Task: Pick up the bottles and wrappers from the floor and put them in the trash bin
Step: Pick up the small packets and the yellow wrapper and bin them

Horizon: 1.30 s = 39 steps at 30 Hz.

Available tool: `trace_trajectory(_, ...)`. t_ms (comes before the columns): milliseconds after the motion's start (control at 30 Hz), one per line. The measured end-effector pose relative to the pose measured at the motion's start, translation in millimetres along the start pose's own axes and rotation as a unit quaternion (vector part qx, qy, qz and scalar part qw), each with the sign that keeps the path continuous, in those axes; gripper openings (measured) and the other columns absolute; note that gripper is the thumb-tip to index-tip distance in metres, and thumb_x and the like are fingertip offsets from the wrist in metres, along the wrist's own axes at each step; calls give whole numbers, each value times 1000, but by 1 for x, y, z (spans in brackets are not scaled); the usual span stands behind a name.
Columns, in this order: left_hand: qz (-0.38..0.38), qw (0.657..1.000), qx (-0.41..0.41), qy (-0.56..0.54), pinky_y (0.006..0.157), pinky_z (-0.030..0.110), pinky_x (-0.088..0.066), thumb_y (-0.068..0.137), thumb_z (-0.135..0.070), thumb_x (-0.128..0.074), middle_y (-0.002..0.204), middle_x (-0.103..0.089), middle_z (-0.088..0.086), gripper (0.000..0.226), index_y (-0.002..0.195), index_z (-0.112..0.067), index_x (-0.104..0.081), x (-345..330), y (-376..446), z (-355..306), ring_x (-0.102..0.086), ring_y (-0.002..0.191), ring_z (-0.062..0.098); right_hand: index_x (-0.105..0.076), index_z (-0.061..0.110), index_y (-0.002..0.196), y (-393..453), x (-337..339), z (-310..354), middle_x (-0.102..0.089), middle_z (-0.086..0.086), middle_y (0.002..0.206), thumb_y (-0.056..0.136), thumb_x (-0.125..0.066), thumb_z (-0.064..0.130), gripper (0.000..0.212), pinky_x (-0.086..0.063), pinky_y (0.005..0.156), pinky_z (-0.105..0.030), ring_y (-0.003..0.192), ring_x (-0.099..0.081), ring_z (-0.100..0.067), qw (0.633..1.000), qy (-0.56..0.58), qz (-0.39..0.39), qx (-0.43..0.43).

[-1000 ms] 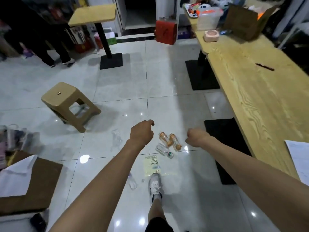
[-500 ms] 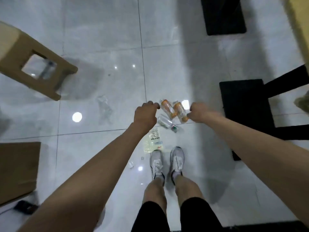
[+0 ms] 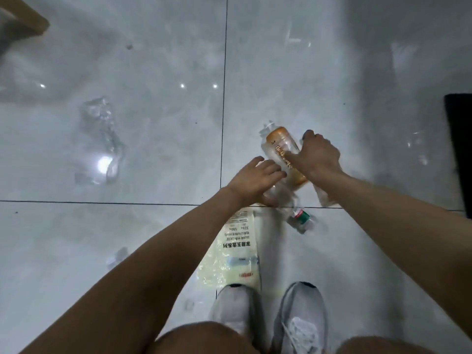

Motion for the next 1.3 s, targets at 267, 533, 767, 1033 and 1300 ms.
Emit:
trace_trajectory(267, -81, 996, -24, 42, 87, 41, -43, 77, -65, -62, 119, -57, 6, 71, 126, -14, -54, -61, 15, 17, -55, 102, 26, -42, 17, 112, 50, -84, 6, -65, -8, 100, 67, -69, 52, 63, -39, 64, -31, 85, -64, -29, 998, 14, 17, 60)
trace_trajectory(533, -112, 959, 241, -99, 81, 38, -45, 72, -59, -73, 112, -62, 6, 72, 125, -11, -57, 23, -105, 92, -59, 98, 30, -53, 12, 113, 27, 27, 26, -67, -9, 101, 74, -73, 49, 57, -42, 68, -29, 88, -65, -29, 987, 155, 18, 34)
trace_trajectory(767, -172, 748, 526, -366, 62, 24, -41, 63, -68, -75, 94, -59, -14, 71, 111, -26, -46, 216, -252, 63, -58, 81, 11, -46, 13, 121, -71, 239, 72, -59, -3, 95, 74, -75, 44, 63, -39, 69, -28, 77, -51, -22, 975, 208, 56, 58)
trace_trajectory(1033, -277, 626, 555, -472, 74, 42, -57, 70, -71, -66, 88, -64, -4, 63, 98, -17, -49, 524, -327, 19, -67, 81, 14, -44, 11, 116, -209, 517, 166, -58, -4, 99, 71, -81, 41, 66, -38, 57, -26, 77, -55, -20, 955, 263, 86, 107)
trace_trajectory(1300, -392, 574, 488, -528, 69, 22, -55, 73, -61, -72, 103, -70, -8, 55, 110, -28, -48, 748, -409, -24, -72, 83, 6, -46, 20, 123, -350, 710, 229, -63, 1, 107, 71, -79, 44, 66, -46, 67, -27, 89, -62, -18, 898, 389, 76, 192)
Point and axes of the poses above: each hand's wrist, its own y-axis towards the middle knuckle, its own x-axis out of the back of the hand, z = x × y, the point moved 10 cm from there along y, towards the middle knuckle
